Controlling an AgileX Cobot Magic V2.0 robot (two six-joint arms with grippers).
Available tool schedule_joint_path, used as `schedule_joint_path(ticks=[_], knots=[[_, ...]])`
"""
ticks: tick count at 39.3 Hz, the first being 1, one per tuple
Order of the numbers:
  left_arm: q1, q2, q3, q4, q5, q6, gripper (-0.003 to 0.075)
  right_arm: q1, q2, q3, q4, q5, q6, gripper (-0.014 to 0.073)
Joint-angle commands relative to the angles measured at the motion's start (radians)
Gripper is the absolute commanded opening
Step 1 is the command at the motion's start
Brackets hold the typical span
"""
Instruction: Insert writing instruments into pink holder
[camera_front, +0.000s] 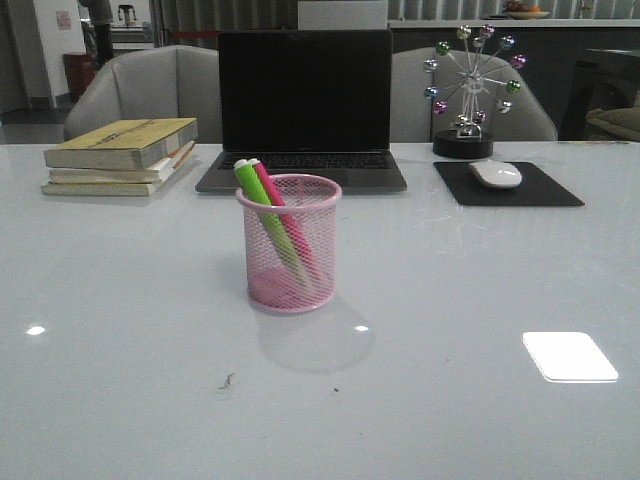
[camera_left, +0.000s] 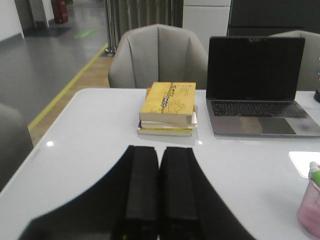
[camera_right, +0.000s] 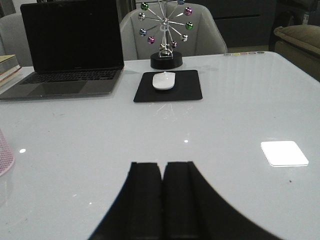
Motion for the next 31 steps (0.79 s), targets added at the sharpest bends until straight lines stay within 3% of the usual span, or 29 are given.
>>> schedule_joint_path(ticks=[1,14,23,31], knots=[[-0.002,-0.054,0.018,0.015,-0.136,-0.014,0.0092,-0.005,-0.019,0.001,-0.01,-0.083,-0.001,0.0058],[-0.002,-0.265,0.242,0.015,-0.283,-0.017,0.0092,-0.005,-0.019,0.001,-0.01,-0.083,-0.001,0.0058],[-0.002,-0.327,0.366,0.015,-0.292,-0.105,0.0092,-0.005,-0.019,0.001,-0.01,-0.083,-0.001,0.0058],[-0.002,-0.328,0.463,0.031,-0.391,-0.116,0.0092,-0.005,-0.019,0.001,-0.01,-0.083,-0.001,0.0058]])
